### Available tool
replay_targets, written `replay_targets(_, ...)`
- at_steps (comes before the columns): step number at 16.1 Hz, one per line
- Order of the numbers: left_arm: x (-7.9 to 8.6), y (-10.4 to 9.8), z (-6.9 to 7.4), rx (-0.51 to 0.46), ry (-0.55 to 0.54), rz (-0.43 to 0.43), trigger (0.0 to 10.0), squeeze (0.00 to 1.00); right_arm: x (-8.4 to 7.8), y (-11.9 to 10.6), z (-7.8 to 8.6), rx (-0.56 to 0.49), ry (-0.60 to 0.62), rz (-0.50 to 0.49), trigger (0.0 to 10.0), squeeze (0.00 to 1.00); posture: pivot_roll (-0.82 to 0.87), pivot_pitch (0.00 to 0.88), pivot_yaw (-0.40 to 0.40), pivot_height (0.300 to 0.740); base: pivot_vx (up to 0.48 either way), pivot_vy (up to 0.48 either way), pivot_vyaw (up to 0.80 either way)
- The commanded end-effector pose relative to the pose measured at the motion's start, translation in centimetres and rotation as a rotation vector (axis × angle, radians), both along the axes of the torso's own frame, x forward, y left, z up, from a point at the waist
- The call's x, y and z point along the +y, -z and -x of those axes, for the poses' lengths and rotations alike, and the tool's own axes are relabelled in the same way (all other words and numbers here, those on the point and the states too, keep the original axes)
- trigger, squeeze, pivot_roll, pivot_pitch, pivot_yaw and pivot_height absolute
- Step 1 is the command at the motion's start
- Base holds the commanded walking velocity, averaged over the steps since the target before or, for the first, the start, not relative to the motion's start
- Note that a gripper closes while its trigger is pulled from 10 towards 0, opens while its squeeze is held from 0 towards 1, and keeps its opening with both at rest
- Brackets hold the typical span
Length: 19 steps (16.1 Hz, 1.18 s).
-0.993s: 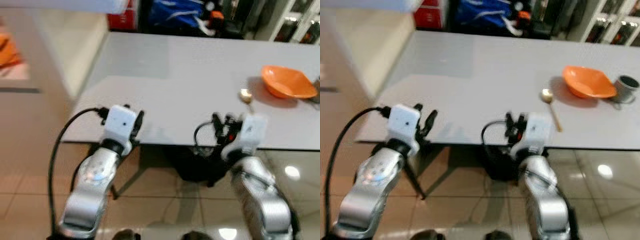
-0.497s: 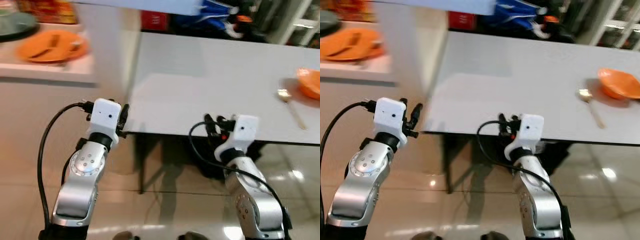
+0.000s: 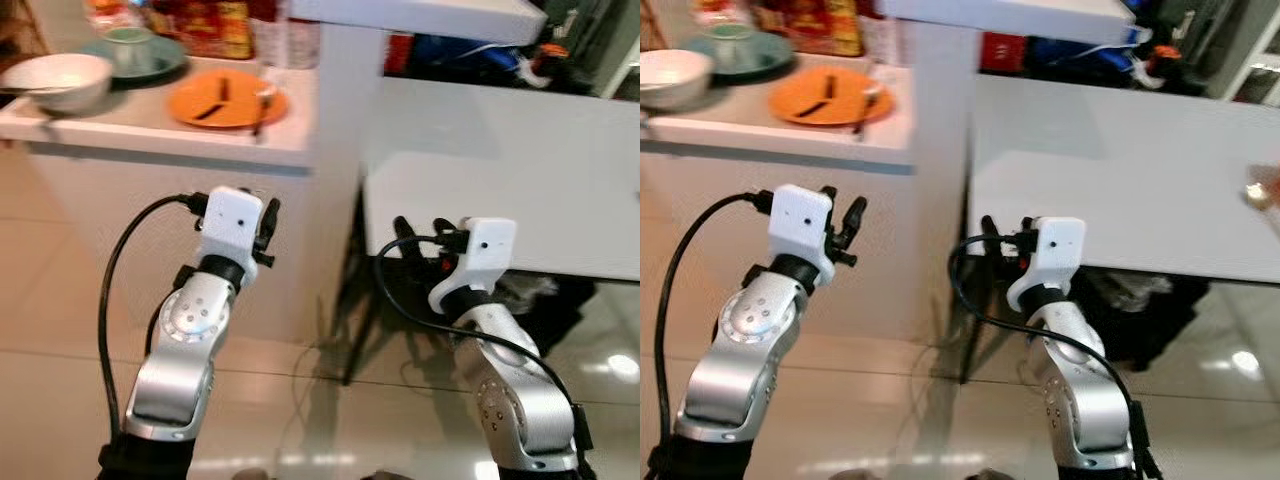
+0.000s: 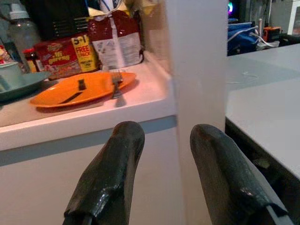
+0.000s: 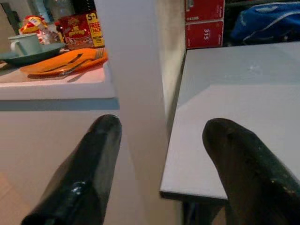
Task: Setting the table
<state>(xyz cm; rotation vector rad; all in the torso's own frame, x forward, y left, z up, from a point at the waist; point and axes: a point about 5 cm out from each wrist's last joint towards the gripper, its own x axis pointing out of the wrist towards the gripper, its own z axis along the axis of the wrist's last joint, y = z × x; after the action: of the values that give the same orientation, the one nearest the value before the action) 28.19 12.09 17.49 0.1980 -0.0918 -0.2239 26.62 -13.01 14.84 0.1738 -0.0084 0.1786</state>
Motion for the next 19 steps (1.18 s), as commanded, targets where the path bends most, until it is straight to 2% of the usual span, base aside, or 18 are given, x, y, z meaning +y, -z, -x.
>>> replay_targets(1,-0.7,-0.1,-0.3,-0.002,0.022,0.008,10.0,0.00,-1.1,-0.4,-0.3,-0.008,0.065,0.048,10.0,1.00,0.03,0.031,-0.024,0.740,0.000,0.480,0.00)
replay_targets(2,-0.7,0.0,-0.4,0.001,0.018,0.002,10.0,0.00,-1.1,-0.5,-0.4,-0.012,0.071,0.063,10.0,0.30,0.03,0.018,-0.025,0.740,0.000,0.000,0.00)
replay_targets(3,-0.7,-0.3,-0.5,-0.020,0.007,0.002,10.0,0.00,-0.9,-1.0,-0.5,-0.025,0.060,0.066,10.0,0.00,0.02,0.026,-0.025,0.740,0.000,0.000,0.00)
replay_targets(5,-0.7,-0.5,-0.4,-0.030,0.008,0.024,10.0,0.00,-1.0,-1.0,-0.6,-0.029,0.060,0.073,10.0,0.00,0.03,0.020,-0.034,0.740,0.000,0.000,0.00)
replay_targets(8,-0.5,-1.2,-0.3,-0.066,0.023,0.010,10.0,0.00,-0.3,-1.3,-1.1,-0.037,0.030,0.072,10.0,0.00,0.04,0.018,-0.045,0.740,0.000,0.000,0.00)
replay_targets(10,-0.7,-2.0,-0.4,-0.083,0.041,0.010,10.0,0.00,0.4,-1.6,-1.5,-0.053,-0.013,0.051,10.0,0.00,0.05,0.014,-0.043,0.740,0.339,0.000,0.00)
replay_targets(12,-0.7,-2.3,-0.6,-0.090,0.049,-0.001,10.0,0.00,0.8,-2.0,-1.9,-0.075,-0.036,0.069,10.0,0.00,0.06,0.017,-0.041,0.740,0.413,0.000,0.00)
replay_targets(16,-0.3,-2.5,-0.8,-0.087,0.053,-0.021,10.0,0.00,1.0,-2.4,-2.3,-0.084,-0.021,0.068,10.0,0.00,0.07,0.020,-0.028,0.740,0.435,0.000,0.74)
replay_targets(19,-0.2,-2.5,-0.9,-0.084,0.066,-0.033,10.0,0.00,0.9,-2.5,-2.4,-0.091,-0.016,0.028,10.0,0.00,0.07,0.019,-0.019,0.740,0.436,0.000,0.00)
